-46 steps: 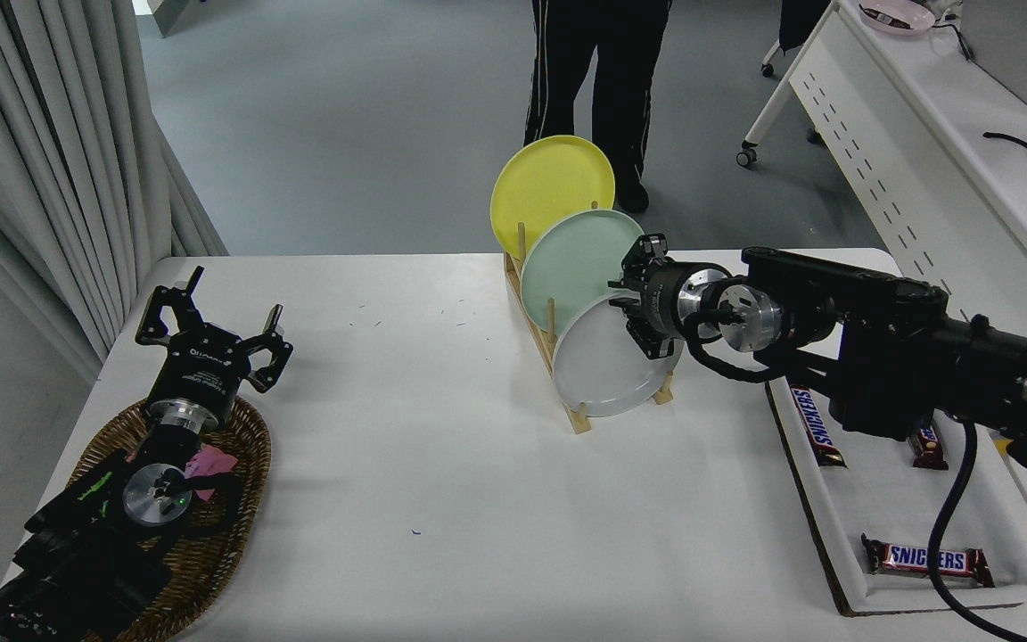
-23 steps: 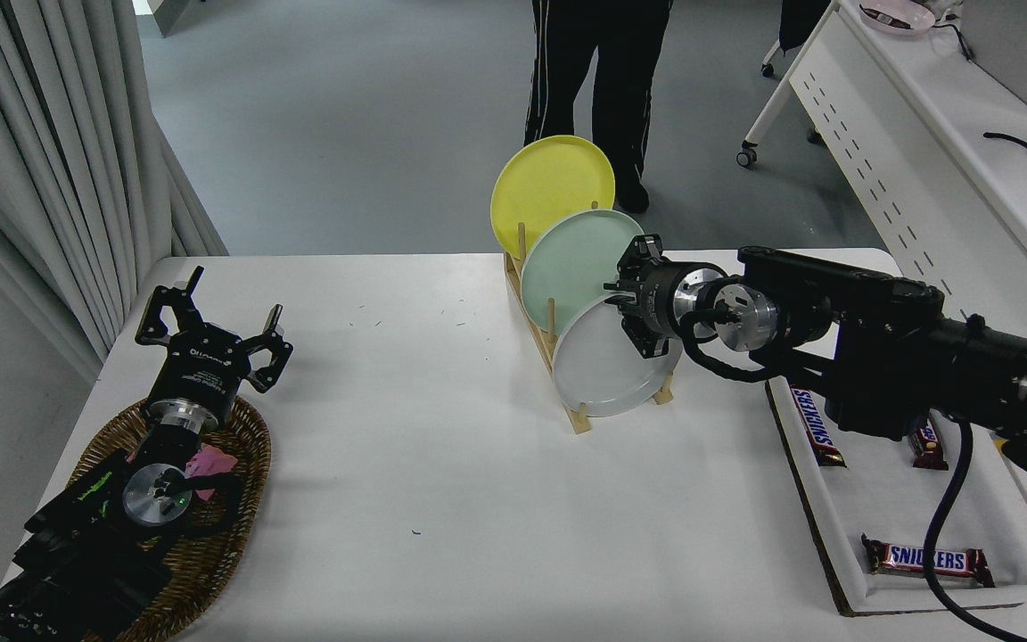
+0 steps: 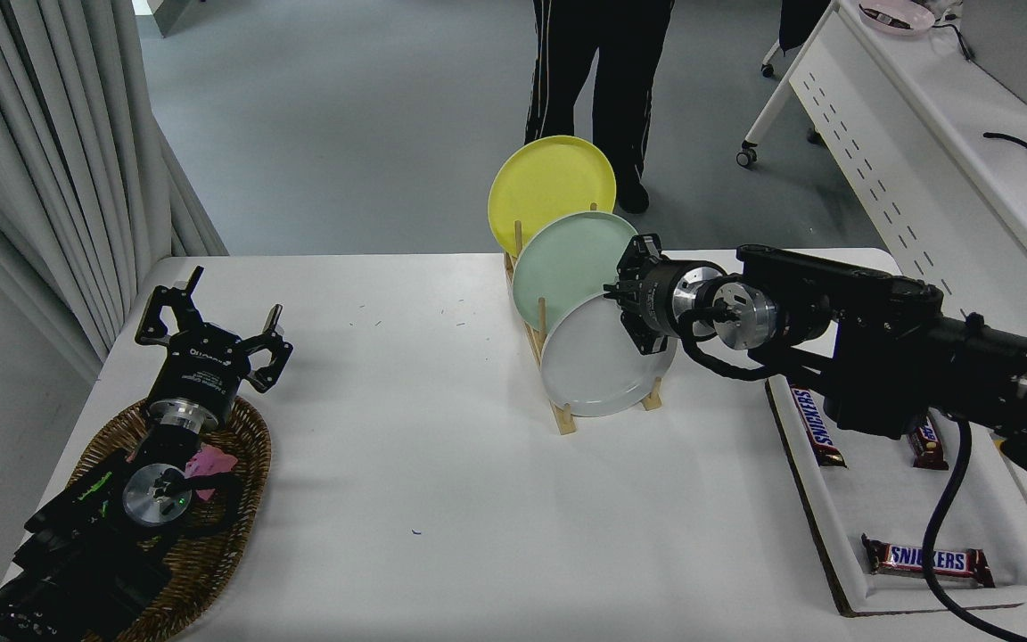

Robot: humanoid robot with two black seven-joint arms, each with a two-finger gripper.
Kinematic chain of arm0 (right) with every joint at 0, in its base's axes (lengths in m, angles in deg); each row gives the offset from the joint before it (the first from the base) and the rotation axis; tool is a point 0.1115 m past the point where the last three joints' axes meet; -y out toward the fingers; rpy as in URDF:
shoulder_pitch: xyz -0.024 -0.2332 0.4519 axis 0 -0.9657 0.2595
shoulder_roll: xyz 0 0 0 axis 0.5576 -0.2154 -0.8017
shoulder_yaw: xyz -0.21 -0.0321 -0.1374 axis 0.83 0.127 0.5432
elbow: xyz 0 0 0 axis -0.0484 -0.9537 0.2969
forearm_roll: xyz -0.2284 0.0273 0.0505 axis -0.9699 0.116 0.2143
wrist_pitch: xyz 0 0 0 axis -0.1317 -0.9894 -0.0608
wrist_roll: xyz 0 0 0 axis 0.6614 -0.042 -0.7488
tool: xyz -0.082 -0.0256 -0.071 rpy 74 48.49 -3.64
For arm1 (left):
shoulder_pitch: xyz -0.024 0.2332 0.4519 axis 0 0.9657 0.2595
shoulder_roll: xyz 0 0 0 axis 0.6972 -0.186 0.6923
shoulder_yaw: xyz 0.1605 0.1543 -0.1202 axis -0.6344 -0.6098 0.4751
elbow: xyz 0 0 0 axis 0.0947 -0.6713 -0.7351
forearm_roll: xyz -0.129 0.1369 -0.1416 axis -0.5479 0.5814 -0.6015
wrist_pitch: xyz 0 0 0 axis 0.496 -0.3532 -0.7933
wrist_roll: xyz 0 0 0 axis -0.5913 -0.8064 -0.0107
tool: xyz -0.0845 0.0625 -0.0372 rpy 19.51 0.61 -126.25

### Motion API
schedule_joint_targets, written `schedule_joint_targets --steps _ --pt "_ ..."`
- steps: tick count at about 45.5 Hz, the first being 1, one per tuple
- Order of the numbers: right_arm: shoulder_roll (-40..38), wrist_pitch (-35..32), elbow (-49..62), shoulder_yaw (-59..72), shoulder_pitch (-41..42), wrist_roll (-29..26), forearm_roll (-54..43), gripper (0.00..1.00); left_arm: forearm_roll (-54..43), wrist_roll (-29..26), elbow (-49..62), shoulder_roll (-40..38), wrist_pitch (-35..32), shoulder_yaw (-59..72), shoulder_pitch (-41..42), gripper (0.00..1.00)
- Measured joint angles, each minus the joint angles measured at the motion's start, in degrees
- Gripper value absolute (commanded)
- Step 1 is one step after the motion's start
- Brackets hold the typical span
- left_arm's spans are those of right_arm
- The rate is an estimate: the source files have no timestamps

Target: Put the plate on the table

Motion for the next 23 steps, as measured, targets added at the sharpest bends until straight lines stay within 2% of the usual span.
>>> schedule_joint_targets --steps 12,23 --pt "-0.53 -0.17 -0.08 -0.17 1.74 -1.66 0.41 0.00 0.00 0.01 0.00 0.00 0.00 0.00 0.00 1.00" --pt "-2.27 -0.21 -0.46 -1.12 4.83 -5.56 0.83 0.00 0.00 0.01 0.00 0.00 0.00 0.00 0.00 1.00"
